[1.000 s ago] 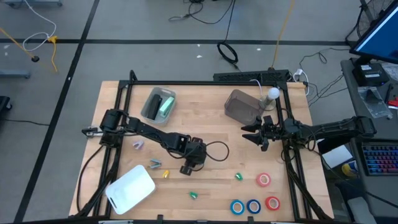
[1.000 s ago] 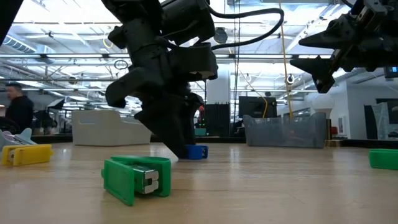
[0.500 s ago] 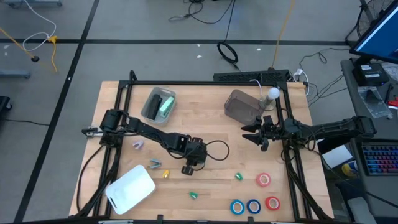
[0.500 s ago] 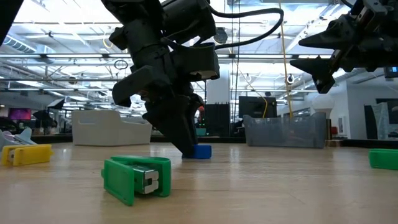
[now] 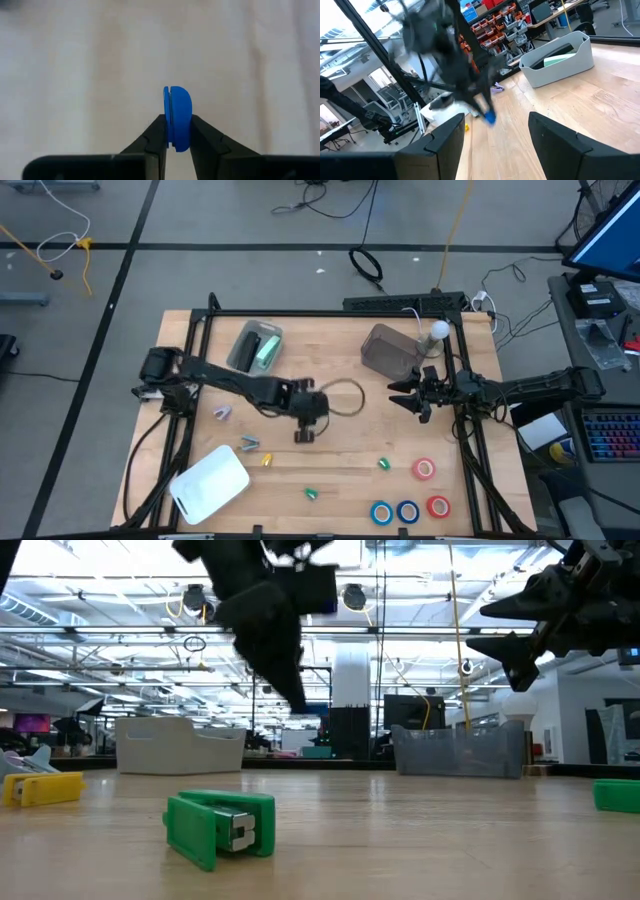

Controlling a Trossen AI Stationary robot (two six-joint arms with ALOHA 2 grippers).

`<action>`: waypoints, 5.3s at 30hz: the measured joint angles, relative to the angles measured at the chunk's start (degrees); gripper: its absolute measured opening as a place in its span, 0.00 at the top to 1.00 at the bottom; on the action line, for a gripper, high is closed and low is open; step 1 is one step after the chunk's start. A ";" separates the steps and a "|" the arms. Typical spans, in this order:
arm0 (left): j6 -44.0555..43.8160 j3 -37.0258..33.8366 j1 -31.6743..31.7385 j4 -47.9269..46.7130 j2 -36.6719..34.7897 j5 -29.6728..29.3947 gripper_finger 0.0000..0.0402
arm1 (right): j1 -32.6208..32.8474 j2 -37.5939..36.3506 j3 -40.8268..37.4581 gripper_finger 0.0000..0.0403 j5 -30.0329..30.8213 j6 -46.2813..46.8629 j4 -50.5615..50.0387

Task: Pick and place Stapler, Stapler remover, tape
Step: Put the small blue stapler into the gray bin, then put the small yellow stapler into the gray bin

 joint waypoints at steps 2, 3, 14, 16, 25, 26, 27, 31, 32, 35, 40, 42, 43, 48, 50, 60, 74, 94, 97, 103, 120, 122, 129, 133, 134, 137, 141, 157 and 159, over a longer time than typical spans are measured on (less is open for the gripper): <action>-2.15 0.79 1.24 -3.60 -3.36 -4.93 0.84 | 0.00 0.08 0.00 0.47 0.00 0.02 -0.17; -3.43 0.79 1.92 -5.03 -5.33 -7.11 0.84 | -0.02 0.13 0.02 0.47 0.00 0.02 -0.25; -22.77 0.81 11.27 -29.09 -18.80 -23.78 0.84 | -0.02 0.20 0.02 0.47 -0.02 0.00 -0.28; -26.18 0.81 13.22 -33.38 -19.41 -23.79 0.84 | -0.01 0.18 0.01 0.47 -0.03 -0.03 -0.28; -28.75 -2.70 22.82 -38.38 -19.33 -17.48 0.84 | -0.01 0.18 0.00 0.47 -0.13 -0.10 -0.41; -28.20 -3.41 23.89 -38.38 -19.32 -17.05 0.84 | -0.01 0.19 0.00 0.47 -0.14 -0.12 -0.45; -27.67 -3.96 24.93 -38.38 -19.30 -17.02 0.84 | -0.02 0.21 0.00 0.47 -0.13 -0.16 -0.48; -24.88 -5.15 29.42 -35.43 -19.32 -17.05 0.84 | 0.00 0.21 0.01 0.47 -0.13 -0.18 -0.69; -23.75 -5.23 30.49 -33.98 -19.32 -16.79 0.84 | 0.00 0.18 0.01 0.47 -0.14 -0.18 -0.67; -19.83 -5.24 33.83 -29.31 -19.32 -14.15 0.84 | 0.00 0.20 0.02 0.47 -0.15 -0.18 -0.67; -15.70 -5.24 37.79 -24.12 -17.08 -11.43 0.84 | -0.02 0.18 0.02 0.47 -0.15 -0.18 -0.69; -14.80 -5.26 38.88 -24.05 -15.56 -11.30 0.84 | -0.01 0.21 0.01 0.47 -0.15 -0.18 -0.69; -14.13 -5.26 39.36 -24.04 -14.56 -10.96 0.84 | 0.00 0.20 0.02 0.47 -0.15 -0.18 -0.69; -10.33 -5.29 40.54 -21.38 -9.34 -10.36 0.84 | -0.02 0.20 0.01 0.47 -0.05 -0.18 -0.70; -10.00 -5.29 40.74 -19.09 -7.17 -9.84 0.84 | -0.02 0.21 0.02 0.47 -0.04 -0.02 -0.70; -13.20 -5.31 41.14 -18.32 -1.17 -10.00 0.84 | -0.02 0.21 0.02 0.47 -0.20 0.89 -0.72; -13.28 -5.31 42.85 -17.81 -0.92 -9.97 0.84 | -0.01 0.18 0.02 0.47 -0.15 0.95 -0.69; -13.51 -5.29 42.85 -17.58 -0.92 -9.86 0.71 | -0.01 0.18 0.01 0.47 -0.15 0.93 -0.67; -13.49 -4.54 42.85 -18.29 -0.92 -8.60 0.71 | 0.00 0.18 0.00 0.47 -0.15 0.93 -0.67; -13.53 0.60 42.13 -23.93 -2.75 -2.26 0.71 | -0.01 0.20 0.02 0.47 -0.15 0.93 -0.65; -29.44 2.34 20.33 -28.22 -19.35 9.55 0.71 | -0.01 0.20 0.02 0.47 -0.20 5.74 1.39; -31.81 2.34 16.24 -28.27 -19.92 9.57 0.71 | -0.01 0.21 0.01 0.47 -0.20 7.36 2.39; -41.82 2.32 2.30 -27.39 -19.48 6.64 0.71 | -0.01 0.21 0.01 0.47 -0.20 8.39 3.31; -48.58 2.32 -5.40 -24.71 -19.23 1.81 0.71 | -0.01 0.21 0.00 0.47 -0.20 8.39 3.35; -49.80 2.32 -7.22 -23.32 -19.12 0.93 0.71 | -0.02 0.22 0.01 0.47 -0.23 8.39 3.59; -52.50 2.30 -12.23 -19.94 -18.80 -1.22 0.71 | 0.00 0.18 0.00 0.47 -0.41 8.41 5.04; -53.88 2.32 -17.38 -15.08 -18.03 -2.56 0.71 | 0.02 0.21 0.00 0.47 -0.55 9.87 6.85; -74.02 2.28 -19.67 -17.81 -3.60 8.53 0.71 | 0.02 0.21 0.00 0.47 -0.46 9.74 6.18; -74.43 2.28 -18.92 -19.64 -2.10 11.05 0.71 | 0.02 0.20 0.00 0.47 -0.46 9.81 6.13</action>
